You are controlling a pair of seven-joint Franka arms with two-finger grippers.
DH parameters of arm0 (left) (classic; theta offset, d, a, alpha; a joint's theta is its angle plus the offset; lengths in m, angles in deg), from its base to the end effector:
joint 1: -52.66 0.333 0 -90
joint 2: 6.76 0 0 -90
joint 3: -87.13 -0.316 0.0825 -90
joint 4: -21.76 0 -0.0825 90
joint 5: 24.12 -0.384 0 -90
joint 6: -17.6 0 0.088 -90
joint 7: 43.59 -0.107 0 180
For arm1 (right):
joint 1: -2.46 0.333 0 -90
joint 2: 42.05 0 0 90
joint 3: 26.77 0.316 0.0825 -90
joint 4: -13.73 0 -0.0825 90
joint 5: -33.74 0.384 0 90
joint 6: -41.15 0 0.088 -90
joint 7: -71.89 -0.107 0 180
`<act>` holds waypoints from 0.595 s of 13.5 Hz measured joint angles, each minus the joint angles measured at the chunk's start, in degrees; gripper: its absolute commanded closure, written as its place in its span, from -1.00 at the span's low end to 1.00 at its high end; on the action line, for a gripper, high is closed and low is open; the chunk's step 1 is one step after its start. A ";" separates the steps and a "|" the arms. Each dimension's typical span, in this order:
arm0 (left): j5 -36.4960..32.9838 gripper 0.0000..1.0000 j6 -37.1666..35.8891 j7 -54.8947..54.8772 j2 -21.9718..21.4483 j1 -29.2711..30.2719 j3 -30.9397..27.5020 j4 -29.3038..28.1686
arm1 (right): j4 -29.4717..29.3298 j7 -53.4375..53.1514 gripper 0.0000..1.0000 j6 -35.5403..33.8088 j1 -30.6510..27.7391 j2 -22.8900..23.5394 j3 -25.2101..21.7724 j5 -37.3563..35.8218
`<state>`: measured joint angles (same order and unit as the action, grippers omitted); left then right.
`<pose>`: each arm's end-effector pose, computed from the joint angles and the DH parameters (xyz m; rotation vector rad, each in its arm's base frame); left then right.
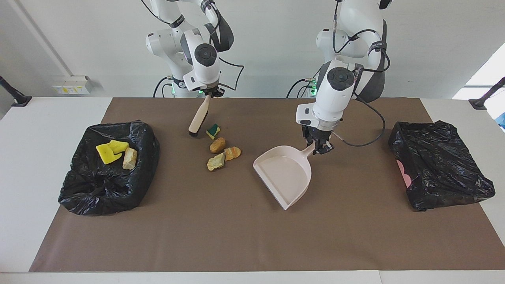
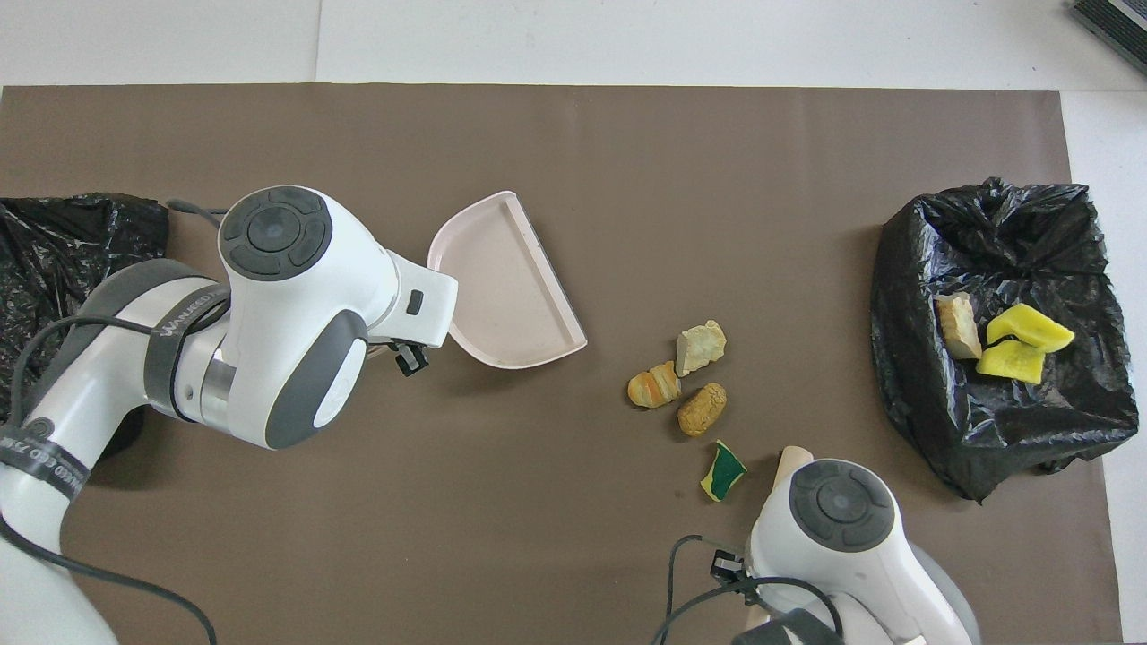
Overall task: Sweep and dump trash in bin
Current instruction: 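Place the dustpan near the crusts while the right gripper sweeps toward it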
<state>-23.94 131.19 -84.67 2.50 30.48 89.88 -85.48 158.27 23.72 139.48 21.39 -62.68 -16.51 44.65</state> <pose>0.5401 -0.2501 0.4229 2.6206 -1.6989 -0.0759 0.3109 0.1923 0.3758 2.8249 -0.6136 -0.6235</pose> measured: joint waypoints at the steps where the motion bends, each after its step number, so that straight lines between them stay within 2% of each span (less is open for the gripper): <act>1: 0.11 1.00 -0.35 -3.06 -0.56 0.44 -0.01 -1.14 | 1.50 -3.19 1.00 0.94 1.55 -1.03 -0.02 0.85; 3: 1.55 1.00 -0.37 -5.30 -2.43 0.79 0.00 -5.22 | 3.73 -9.25 1.00 5.50 6.23 -1.35 0.08 1.84; 5: 4.10 1.00 0.78 -5.60 -4.11 0.79 0.16 -9.06 | 4.55 -10.14 1.00 10.30 8.00 -0.45 0.19 2.36; 6: 5.12 1.00 1.36 -5.65 -4.44 0.78 0.28 -10.07 | 4.58 -10.14 1.00 13.34 8.54 0.73 0.21 2.39; 8: 5.78 1.00 3.10 -5.73 -4.55 0.27 0.76 -11.86 | 3.06 -11.85 1.00 20.45 11.83 6.17 0.59 2.21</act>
<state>-18.16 134.29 -90.40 -2.05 30.76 90.63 -97.34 161.33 11.86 159.94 33.22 -56.52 -15.92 46.86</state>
